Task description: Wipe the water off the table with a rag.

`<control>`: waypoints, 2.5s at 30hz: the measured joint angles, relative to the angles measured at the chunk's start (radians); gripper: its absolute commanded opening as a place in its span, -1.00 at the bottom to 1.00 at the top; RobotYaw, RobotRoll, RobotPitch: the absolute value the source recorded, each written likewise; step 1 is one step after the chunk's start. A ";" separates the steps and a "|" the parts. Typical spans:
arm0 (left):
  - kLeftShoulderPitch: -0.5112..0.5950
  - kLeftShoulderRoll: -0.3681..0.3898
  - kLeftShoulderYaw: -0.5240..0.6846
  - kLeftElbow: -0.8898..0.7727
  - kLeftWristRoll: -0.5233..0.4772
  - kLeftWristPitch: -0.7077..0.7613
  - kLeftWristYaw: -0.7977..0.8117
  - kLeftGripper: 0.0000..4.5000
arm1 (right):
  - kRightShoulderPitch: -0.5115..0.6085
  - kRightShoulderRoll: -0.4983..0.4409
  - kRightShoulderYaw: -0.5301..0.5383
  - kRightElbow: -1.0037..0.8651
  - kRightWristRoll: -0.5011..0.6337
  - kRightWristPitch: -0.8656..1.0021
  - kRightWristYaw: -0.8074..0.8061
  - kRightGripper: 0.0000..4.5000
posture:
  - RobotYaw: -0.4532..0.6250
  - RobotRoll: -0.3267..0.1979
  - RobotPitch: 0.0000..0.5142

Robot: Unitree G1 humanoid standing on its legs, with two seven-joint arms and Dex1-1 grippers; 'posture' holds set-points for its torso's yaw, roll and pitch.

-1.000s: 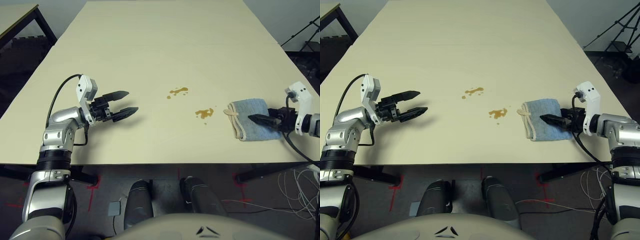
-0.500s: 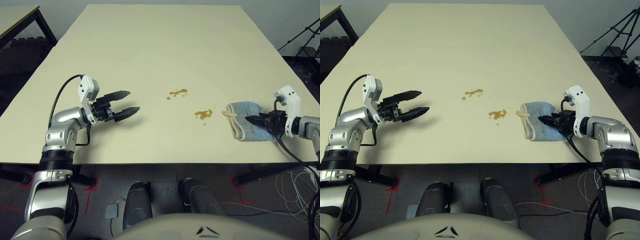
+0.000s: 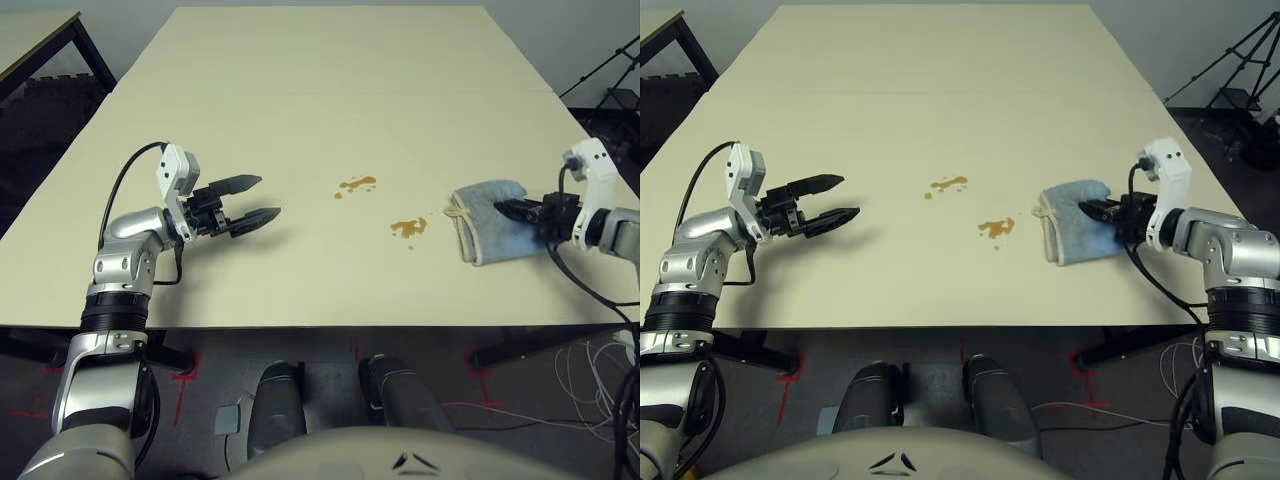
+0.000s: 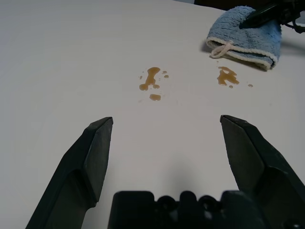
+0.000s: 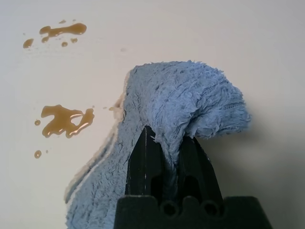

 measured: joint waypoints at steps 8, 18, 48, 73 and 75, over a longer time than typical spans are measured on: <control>0.001 0.042 0.008 0.018 0.001 -0.002 -0.030 1.00 | 0.024 0.066 0.055 0.000 -0.038 -0.061 -0.054 -0.98 | -0.35 0.25 -0.65; 0.003 0.047 0.012 0.018 0.001 -0.002 -0.032 1.00 | 0.018 0.238 0.147 -0.097 -0.064 -0.063 -0.080 -0.98 | -0.33 0.25 -0.67; 0.001 0.046 0.011 0.022 0.001 -0.004 -0.042 1.00 | -0.033 0.128 0.282 -0.043 -0.082 -0.092 0.005 -0.98 | -0.37 0.25 -0.65; -0.063 0.049 -0.002 0.066 0.015 -0.017 -0.067 1.00 | -0.321 0.236 -0.009 0.342 -0.025 -0.302 -0.195 -0.99 | -0.39 0.25 -0.67; -0.062 0.055 -0.002 0.066 0.017 -0.017 -0.069 1.00 | -0.322 0.270 0.025 0.367 -0.046 -0.313 -0.201 -0.99 | -0.36 0.25 -0.67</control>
